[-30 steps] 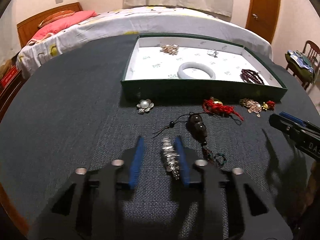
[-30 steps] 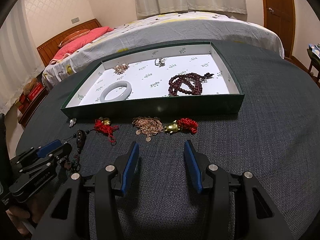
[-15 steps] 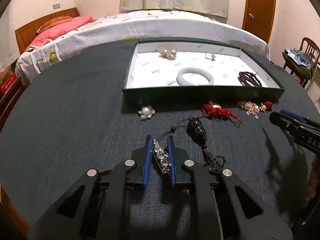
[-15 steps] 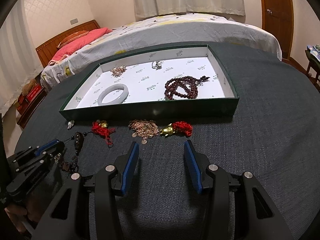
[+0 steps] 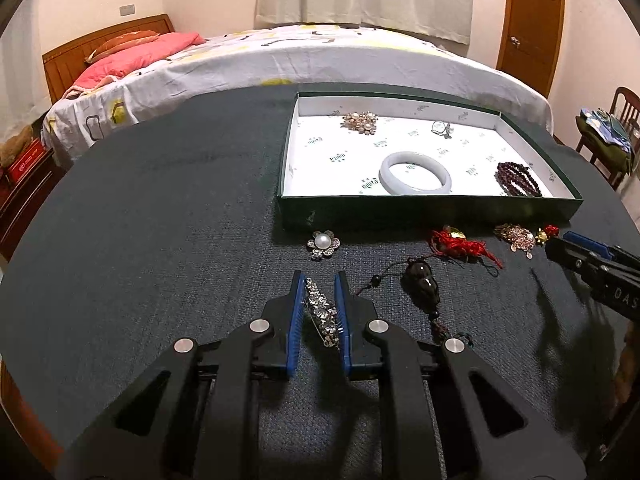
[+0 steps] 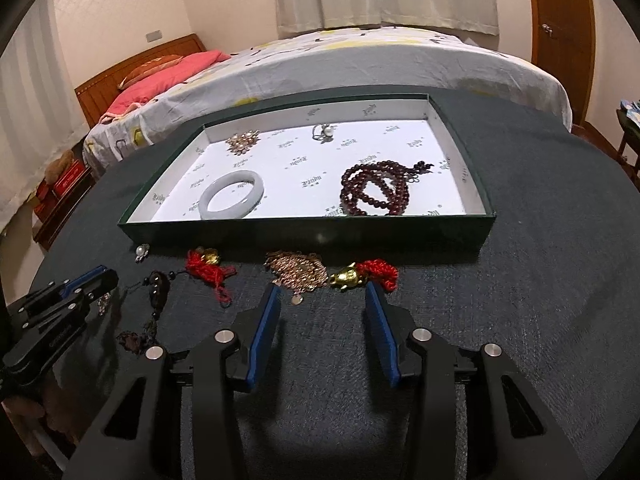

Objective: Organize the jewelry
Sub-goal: 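Close the left tool on the rhinestone brooch while the right tool grasps the red knotted tassel, then carry the brooch with the left tool while the right tool carries the tassel over the box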

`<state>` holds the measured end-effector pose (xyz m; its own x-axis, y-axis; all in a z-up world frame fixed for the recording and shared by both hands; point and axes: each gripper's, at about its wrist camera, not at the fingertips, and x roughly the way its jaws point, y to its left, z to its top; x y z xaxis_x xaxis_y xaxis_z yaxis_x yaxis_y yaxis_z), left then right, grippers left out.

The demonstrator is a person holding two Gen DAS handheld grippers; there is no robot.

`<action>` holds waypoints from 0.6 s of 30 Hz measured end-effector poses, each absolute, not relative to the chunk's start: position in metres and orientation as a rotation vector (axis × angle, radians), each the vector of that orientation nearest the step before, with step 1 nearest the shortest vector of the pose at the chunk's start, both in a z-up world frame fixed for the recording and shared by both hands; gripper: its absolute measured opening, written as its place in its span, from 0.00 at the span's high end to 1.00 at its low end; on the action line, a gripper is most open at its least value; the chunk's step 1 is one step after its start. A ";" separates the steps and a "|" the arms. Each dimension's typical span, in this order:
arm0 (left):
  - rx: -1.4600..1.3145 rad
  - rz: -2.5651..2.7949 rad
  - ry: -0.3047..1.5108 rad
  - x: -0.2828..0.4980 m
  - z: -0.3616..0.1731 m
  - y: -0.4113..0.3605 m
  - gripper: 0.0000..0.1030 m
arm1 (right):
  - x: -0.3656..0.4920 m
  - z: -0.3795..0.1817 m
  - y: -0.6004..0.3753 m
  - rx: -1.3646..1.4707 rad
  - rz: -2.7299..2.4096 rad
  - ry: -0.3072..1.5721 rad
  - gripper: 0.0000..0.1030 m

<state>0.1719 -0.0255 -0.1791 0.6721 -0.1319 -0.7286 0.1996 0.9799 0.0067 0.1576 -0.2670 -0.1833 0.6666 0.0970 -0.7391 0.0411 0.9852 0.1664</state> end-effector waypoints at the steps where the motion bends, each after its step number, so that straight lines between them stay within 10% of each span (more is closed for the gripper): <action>1: 0.087 -0.187 0.813 0.172 -0.179 -0.025 0.85 | 0.160 -0.184 -0.270 0.174 0.016 0.846 0.58; 10: 0.082 -0.187 0.817 0.174 -0.181 -0.025 0.85 | 0.176 -0.191 -0.287 0.192 -0.019 0.870 0.60; 18: 0.079 -0.188 0.829 0.177 -0.184 -0.027 0.85 | 0.173 -0.192 -0.287 0.212 0.026 0.884 0.83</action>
<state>0.1768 -0.0269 -0.1843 0.6600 -0.1353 -0.7390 0.1971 0.9804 -0.0034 0.1731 -0.2871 -0.1923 0.6350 0.1103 -0.7646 0.0647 0.9787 0.1949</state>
